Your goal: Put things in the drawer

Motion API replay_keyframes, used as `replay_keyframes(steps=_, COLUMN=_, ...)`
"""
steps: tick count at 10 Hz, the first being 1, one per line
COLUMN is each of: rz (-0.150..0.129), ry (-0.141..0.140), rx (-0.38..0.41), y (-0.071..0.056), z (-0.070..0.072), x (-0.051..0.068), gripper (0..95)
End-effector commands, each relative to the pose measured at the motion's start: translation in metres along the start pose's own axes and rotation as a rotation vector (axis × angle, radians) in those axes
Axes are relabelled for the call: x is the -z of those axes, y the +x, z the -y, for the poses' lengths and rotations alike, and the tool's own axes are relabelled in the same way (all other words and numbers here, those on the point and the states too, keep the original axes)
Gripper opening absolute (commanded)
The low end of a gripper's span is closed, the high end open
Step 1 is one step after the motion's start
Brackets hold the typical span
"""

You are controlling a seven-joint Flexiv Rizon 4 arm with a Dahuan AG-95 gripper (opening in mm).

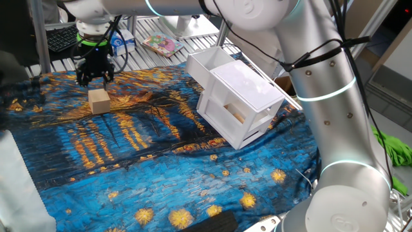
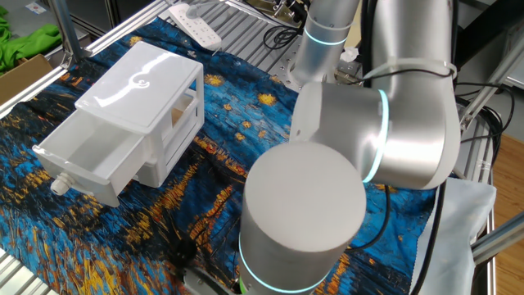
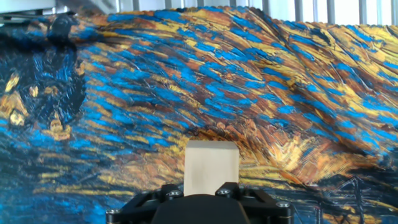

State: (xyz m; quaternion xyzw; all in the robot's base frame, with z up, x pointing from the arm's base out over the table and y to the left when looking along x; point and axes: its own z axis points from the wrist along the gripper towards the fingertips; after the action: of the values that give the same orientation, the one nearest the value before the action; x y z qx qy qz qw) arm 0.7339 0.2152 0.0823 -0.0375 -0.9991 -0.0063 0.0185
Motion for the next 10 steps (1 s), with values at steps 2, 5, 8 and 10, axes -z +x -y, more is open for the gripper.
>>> replay_keyframes(steps=2, rz=0.007, ry=-0.002, rx=-0.003, y=-0.001, z=0.000, x=-0.004, gripper=57.0)
replay_keyframes(steps=5, rz=0.014, ry=-0.003, rx=-0.005, y=-0.002, z=0.003, x=-0.006, gripper=57.0)
replay_keyframes(steps=8, rz=0.028, ry=-0.005, rx=0.000, y=-0.004, z=0.010, x=-0.011, gripper=76.0)
replay_keyframes(steps=10, rz=0.029, ry=-0.007, rx=-0.004, y=-0.004, z=0.010, x=-0.014, gripper=76.0)
